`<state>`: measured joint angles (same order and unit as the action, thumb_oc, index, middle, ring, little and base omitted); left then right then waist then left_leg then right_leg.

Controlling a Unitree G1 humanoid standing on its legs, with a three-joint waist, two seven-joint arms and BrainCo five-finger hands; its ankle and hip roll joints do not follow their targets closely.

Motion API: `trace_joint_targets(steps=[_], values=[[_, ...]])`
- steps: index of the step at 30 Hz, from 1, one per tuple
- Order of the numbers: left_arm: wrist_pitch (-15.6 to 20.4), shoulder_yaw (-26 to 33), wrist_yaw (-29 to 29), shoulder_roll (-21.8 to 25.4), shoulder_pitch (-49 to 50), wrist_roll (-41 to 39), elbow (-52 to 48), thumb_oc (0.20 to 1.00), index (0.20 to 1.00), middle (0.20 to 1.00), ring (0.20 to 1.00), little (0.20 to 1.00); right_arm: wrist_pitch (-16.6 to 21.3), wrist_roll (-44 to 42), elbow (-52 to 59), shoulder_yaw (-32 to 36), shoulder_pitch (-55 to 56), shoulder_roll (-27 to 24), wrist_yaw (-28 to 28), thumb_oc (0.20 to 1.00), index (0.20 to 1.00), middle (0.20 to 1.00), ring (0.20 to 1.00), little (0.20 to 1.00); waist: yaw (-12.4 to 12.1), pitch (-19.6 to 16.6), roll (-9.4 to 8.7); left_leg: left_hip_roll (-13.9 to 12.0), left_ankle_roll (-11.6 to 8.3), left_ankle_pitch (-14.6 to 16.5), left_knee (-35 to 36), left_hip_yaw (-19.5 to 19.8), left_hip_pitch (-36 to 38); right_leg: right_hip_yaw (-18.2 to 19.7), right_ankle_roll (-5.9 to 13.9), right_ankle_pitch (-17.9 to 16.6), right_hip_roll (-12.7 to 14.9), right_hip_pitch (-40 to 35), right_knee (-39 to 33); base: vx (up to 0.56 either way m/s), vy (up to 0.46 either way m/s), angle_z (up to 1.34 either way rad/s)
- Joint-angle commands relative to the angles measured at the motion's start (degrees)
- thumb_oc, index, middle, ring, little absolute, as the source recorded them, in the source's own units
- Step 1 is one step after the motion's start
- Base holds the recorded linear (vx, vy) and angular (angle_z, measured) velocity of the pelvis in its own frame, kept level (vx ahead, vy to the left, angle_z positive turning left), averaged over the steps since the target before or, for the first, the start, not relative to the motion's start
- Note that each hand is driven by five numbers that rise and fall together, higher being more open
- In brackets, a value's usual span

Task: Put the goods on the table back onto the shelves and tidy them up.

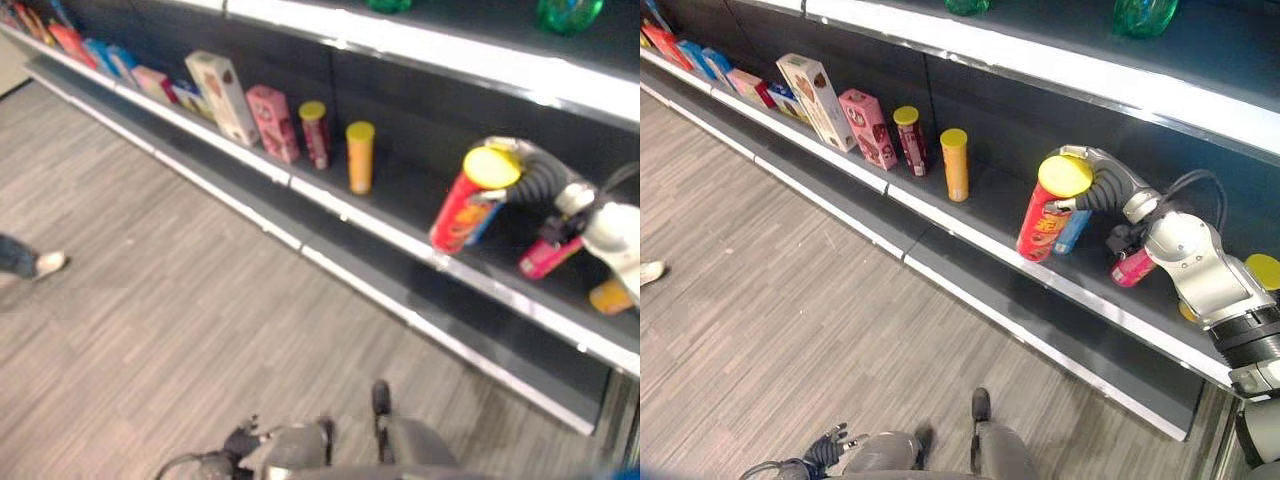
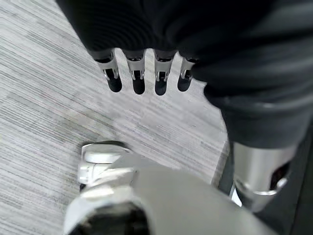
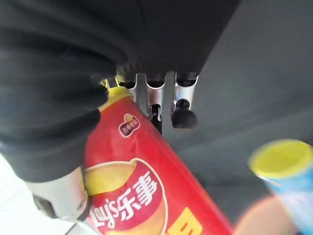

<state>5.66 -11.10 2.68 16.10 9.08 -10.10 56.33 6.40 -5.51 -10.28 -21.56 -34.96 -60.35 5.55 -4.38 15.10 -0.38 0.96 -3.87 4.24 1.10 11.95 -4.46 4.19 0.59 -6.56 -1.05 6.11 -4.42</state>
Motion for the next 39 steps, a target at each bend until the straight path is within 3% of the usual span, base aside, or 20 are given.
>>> trace_joint_targets(steps=[1, 7, 12, 18, 25, 39], values=[[1.15, 1.28, -1.23, 2.65, 0.33, -1.45, -0.02, 1.0, 1.0, 1.0, 1.0, 1.0, 1.91, 0.22, 4.49, 1.27, -3.85, -2.18, -3.31, 0.2, 0.2, 0.2, 0.2, 0.2, 0.14, -2.66, 2.41, -2.77, -2.12, -5.28, -2.54, -0.38, -3.61, 1.8, 6.25, 8.24, 5.74, -3.38, 4.28, 0.01, 0.263, -0.42], [1.81, 0.78, -1.43, 4.64, -0.39, -0.59, -0.99, 1.0, 1.0, 1.0, 1.0, 1.0, 1.6, 1.25, 1.71, -3.88, -11.45, -1.12, -3.98, 0.2, 0.2, 0.2, 0.2, 0.2, -1.01, -2.0, 3.0, -1.2, -0.52, -3.49, -2.91, -4.05, -5.05, 2.88, 7.94, 6.38, 9.3, -0.63, 3.61, 0.0, 0.151, -0.57], [1.81, 0.23, -1.53, 4.68, -0.68, -0.82, -0.99, 1.0, 1.0, 1.0, 1.0, 1.0, 1.69, 1.63, 1.83, -5.49, -14.24, -0.93, -4.41, 0.2, 0.2, 0.2, 0.2, 0.2, -0.98, -1.42, 2.6, -0.58, -0.22, -2.62, -4.59, -3.94, -6.65, 2.9, 8.21, 6.52, 9.98, 0.36, 4.05, -0.02, 0.049, 0.02], [1.96, -0.51, -2.06, 6.1, -2.86, -2.53, -2.22, 1.0, 1.0, 1.0, 1.0, 1.0, 1.87, 1.64, 0.58, -10.2, -23.04, -1.44, -5.71, 0.2, 0.2, 0.2, 0.2, 0.2, -2.2, 2.61, 1.93, 0.61, -0.24, -1.12, -10.25, -3.37, -12.22, 2.47, 8.2, 7.06, 10.33, 5.22, 8.1, -0.11, 0.006, 0.07], [1.91, -1.08, -2.48, 5.63, -3.35, -3.13, -2.92, 1.0, 1.0, 1.0, 1.0, 1.0, 1.53, 1.26, -1.31, -7.37, -22.1, -2.79, -8.27, 0.2, 0.2, 0.2, 0.2, 0.2, -1.83, 3.51, 1.86, 0.99, -0.37, -1.32, -10.57, -2.56, -13.42, 1.84, 7.9, 7.27, 10.35, 6.39, 9.28, -0.02, -0.018, 0.23], [1.76, -0.54, -2.48, 5.44, -3.82, -2.36, -2.5, 1.0, 1.0, 1.0, 1.0, 1.0, 2.13, -0.21, 1.76, -7.02, -20.13, -0.35, -6.42, 0.2, 0.2, 0.2, 0.2, 0.2, -0.66, 3.31, 1.8, -0.31, -0.17, -0.79, -8.82, -4.25, -10.85, 2.45, 8.14, 6.92, 10.18, 6.45, 8.72, -0.01, 0.004, -0.08]])
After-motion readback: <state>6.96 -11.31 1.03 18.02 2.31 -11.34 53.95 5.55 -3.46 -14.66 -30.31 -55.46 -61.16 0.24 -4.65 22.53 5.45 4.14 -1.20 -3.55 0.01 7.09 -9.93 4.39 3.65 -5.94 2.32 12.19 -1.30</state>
